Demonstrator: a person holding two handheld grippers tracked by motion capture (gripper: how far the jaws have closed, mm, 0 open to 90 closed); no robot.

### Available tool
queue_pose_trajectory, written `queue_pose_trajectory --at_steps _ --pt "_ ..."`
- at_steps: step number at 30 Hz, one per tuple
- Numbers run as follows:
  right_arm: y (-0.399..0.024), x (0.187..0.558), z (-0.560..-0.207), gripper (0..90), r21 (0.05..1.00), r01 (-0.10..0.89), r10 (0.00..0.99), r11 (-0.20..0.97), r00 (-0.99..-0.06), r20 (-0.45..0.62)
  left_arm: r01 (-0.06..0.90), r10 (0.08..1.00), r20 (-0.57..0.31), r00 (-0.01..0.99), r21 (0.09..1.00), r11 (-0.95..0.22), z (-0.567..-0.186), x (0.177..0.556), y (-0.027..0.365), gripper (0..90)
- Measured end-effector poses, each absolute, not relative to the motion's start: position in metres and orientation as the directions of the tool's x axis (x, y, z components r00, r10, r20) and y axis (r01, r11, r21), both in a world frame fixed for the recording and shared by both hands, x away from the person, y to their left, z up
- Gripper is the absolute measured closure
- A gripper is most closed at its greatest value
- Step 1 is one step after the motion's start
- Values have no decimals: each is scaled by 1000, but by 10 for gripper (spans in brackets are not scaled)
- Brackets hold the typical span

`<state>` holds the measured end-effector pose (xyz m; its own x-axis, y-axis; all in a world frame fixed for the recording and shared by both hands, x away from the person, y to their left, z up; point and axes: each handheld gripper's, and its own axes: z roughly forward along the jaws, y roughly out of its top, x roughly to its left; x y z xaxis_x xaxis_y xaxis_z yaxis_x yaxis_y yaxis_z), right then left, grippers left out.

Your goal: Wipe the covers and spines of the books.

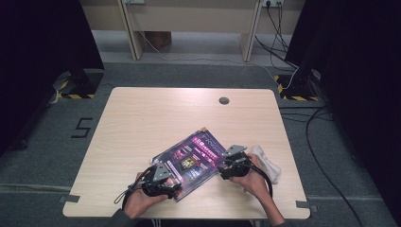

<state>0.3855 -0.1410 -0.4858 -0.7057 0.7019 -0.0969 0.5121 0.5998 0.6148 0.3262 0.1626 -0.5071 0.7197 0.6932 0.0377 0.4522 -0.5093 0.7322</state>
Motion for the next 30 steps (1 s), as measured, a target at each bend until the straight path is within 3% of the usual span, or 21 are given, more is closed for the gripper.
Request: queue_pose_trajectory --at_steps 7,13,20,30 --pt "-144 377 -487 300 636 539 711 552 -702 -22 439 730 79 679 753 -489 -505 344 175 252" --pt "-143 376 -493 294 634 569 718 523 -696 32 487 770 13 637 768 -416 -503 361 190 203" --pt "-140 376 -495 290 624 567 712 537 -702 25 504 803 16 596 770 -390 -501 374 204 145" --pt "-139 376 -498 290 622 564 705 544 -709 26 550 817 -18 576 748 -371 -507 385 212 150"
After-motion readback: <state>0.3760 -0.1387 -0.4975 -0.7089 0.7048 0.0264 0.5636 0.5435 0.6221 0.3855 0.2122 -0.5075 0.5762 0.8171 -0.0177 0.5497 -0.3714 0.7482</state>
